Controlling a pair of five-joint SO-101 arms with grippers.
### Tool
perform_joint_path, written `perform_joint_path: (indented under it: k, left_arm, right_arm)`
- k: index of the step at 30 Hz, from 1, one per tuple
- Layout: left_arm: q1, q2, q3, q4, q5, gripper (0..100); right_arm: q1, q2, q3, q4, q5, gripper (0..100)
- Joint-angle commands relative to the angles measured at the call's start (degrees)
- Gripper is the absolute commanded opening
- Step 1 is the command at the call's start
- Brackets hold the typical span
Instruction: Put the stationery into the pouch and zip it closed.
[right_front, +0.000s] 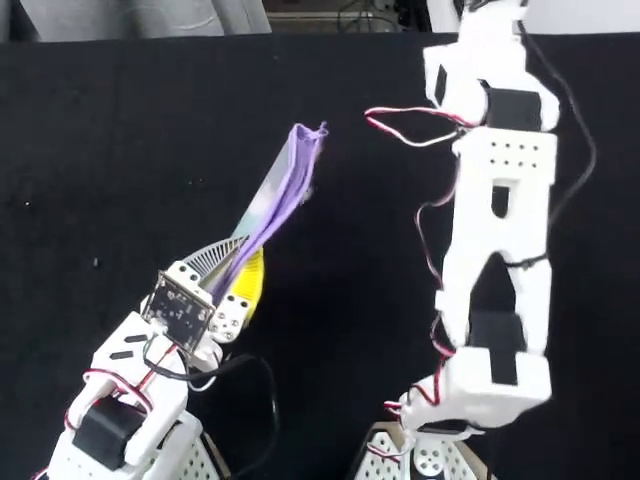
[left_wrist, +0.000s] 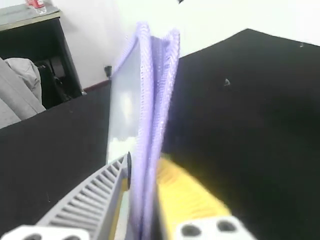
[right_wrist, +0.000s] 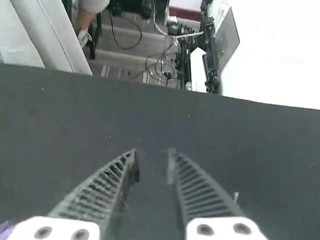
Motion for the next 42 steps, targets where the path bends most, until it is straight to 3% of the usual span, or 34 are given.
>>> perform_joint_path:
  k: [1, 14, 19, 26, 31, 34, 38, 42]
  left_arm:
    - [-0.92, 0.79, 0.66, -0.09, 1.58, 24]
    - [-13.14, 0.53, -3.74, -0.44, 8.70, 27]
    - [-18.07, 0.53, -5.67, -0.62, 8.70, 26]
    - [-31.25, 0.53, -6.99, -3.87, 8.70, 26]
    - [-34.77, 0.44, -7.78, 0.70, 8.70, 26]
    - [-34.86, 0.44, -11.47, 5.01, 8.70, 20]
    - [-34.86, 0.44, -16.66, 9.14, 8.70, 3]
    - [-34.86, 0.44, -21.32, 14.07, 8.70, 5]
  right_arm:
    - [0.79, -5.93, -2.68, 1.58, -0.97, 16.6]
    - [1.05, -6.46, -2.59, 1.76, -0.97, 16.6]
    - [1.05, -6.73, -3.30, 3.60, -0.88, 16.6]
    - [1.05, -11.65, -3.56, 7.30, -0.88, 16.6]
    - [1.05, -16.48, -3.56, 13.27, -1.05, 16.6]
    - [1.05, -19.82, -3.56, 17.32, -1.32, 16.6]
    - [1.05, -24.66, -3.56, 22.51, -1.32, 16.6]
    - [1.05, -30.46, -3.56, 27.87, -0.97, 12.3]
